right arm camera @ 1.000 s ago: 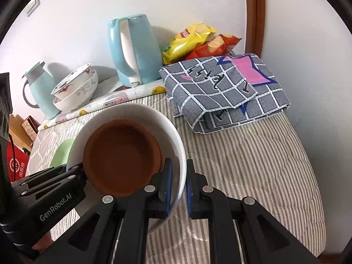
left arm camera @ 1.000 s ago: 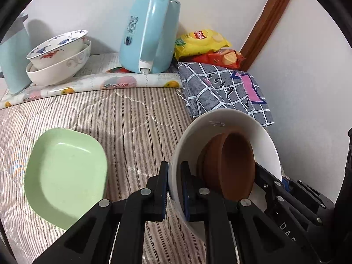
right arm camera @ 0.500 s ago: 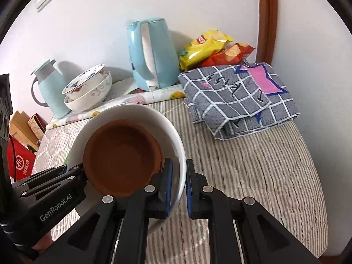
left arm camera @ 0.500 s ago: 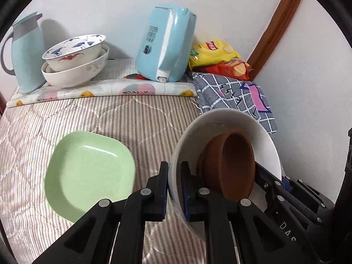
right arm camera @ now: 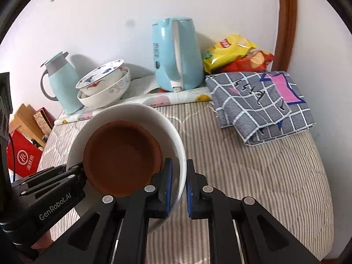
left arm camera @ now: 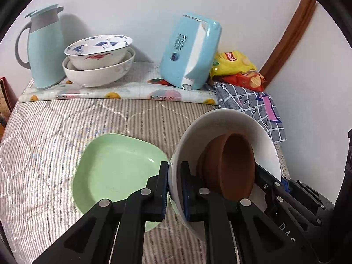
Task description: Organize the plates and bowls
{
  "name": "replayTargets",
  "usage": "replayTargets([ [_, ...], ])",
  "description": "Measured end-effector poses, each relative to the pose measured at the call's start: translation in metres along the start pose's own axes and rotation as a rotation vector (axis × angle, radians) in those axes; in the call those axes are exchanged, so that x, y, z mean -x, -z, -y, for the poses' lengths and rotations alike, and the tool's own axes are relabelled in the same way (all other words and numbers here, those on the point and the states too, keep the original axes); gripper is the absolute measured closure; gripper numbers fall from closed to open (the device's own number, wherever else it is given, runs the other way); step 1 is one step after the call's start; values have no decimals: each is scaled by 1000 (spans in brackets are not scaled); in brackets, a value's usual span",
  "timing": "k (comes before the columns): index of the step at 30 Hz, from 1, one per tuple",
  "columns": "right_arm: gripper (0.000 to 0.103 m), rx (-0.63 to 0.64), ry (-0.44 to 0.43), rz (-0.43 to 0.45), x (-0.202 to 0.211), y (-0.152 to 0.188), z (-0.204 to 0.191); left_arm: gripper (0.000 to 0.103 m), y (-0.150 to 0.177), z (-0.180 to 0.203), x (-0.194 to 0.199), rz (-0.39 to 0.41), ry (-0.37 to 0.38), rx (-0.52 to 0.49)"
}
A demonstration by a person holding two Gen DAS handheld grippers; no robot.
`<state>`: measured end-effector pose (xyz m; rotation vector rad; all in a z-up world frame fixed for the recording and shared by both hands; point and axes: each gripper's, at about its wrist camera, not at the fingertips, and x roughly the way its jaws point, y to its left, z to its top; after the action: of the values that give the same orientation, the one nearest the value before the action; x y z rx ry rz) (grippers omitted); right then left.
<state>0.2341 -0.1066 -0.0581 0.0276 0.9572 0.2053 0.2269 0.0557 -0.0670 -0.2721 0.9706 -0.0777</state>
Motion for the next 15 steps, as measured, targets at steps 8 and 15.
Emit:
replayTargets([
  [8,92,24,-19,-11,-11,0,-26,92,0,-28,1,0,-17,27],
  [15,92,50,-38,-38,-27,3,-50,92,2,-56,-1,-14,-37,62],
])
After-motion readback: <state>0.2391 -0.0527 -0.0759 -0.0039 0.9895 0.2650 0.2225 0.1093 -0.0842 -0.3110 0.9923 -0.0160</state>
